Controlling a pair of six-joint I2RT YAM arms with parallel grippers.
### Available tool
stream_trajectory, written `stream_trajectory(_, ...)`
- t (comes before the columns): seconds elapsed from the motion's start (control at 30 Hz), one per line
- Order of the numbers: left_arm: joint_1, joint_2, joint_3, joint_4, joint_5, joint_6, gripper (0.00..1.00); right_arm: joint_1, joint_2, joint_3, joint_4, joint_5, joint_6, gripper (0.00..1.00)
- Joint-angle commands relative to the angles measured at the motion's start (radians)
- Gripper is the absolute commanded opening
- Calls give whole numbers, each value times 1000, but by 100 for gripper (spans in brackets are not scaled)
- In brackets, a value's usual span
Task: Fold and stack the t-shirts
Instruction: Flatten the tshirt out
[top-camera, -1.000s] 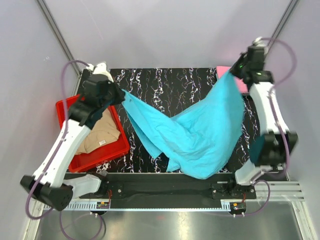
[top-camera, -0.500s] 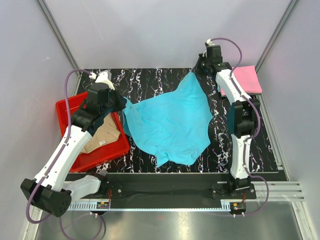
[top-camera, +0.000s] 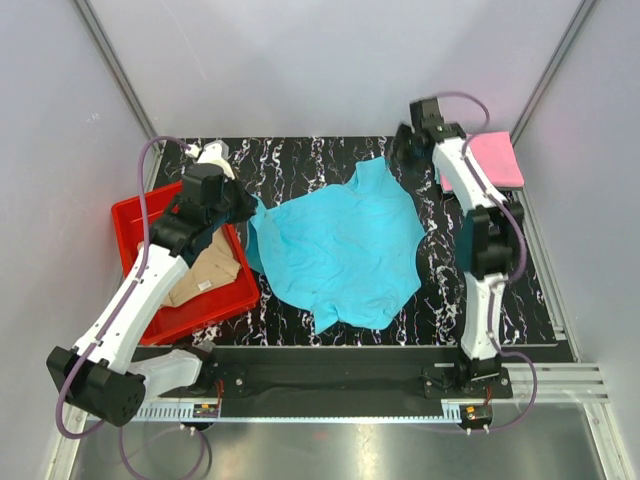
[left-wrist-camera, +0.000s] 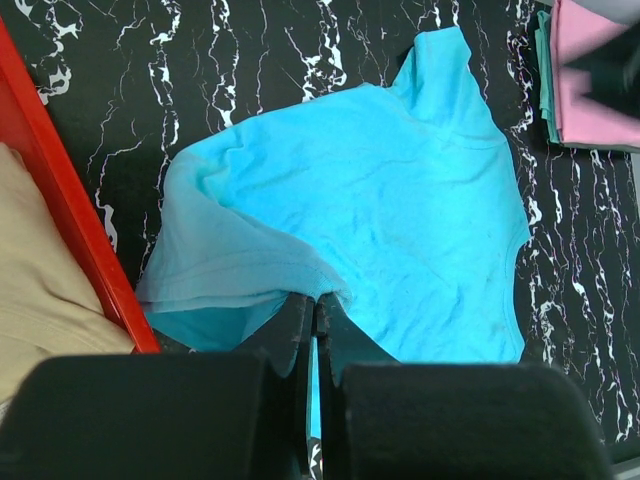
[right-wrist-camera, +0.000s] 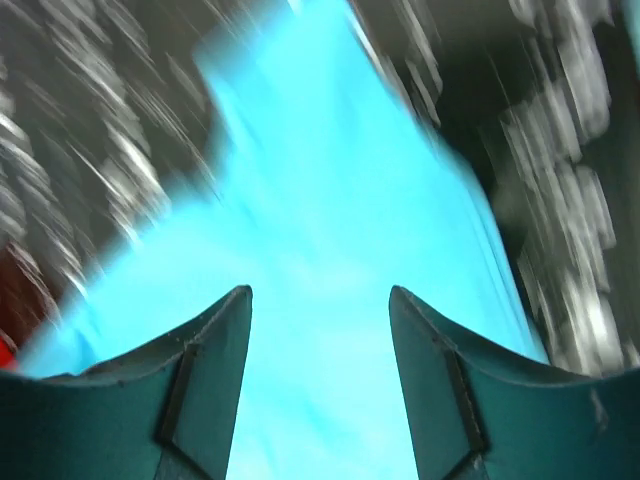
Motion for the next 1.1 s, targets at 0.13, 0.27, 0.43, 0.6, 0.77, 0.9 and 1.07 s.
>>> stream_trajectory(0.13, 4, 1, 9, 67, 32, 2, 0, 47, -725, -836, -82, 72, 305, 64)
stream_trajectory(0.27, 4, 4, 19, 64, 34, 8, 0, 80, -984, -1195, -46, 24, 437, 63)
stream_trajectory(0.43, 4, 2, 21, 63, 29, 5, 0, 149, -1147, -1512, 68, -63, 577, 61)
stream_trajectory(0.6, 4, -4, 13, 60, 28, -3, 0, 211, -1180, -1589, 128, -66, 643, 61)
stream_trajectory(0.77, 4, -2, 3, 64, 29, -6, 0, 299, -1172, -1679, 188, -66, 731, 59)
stream_trajectory(0.9, 4, 9, -2, 67, 29, -13, 0, 366, -1141, -1708, 277, -36, 802, 56)
stream_trajectory(1.07, 4, 19, 6, 63, 36, -15, 0, 372, -1127, -1696, 228, 10, 776, 56)
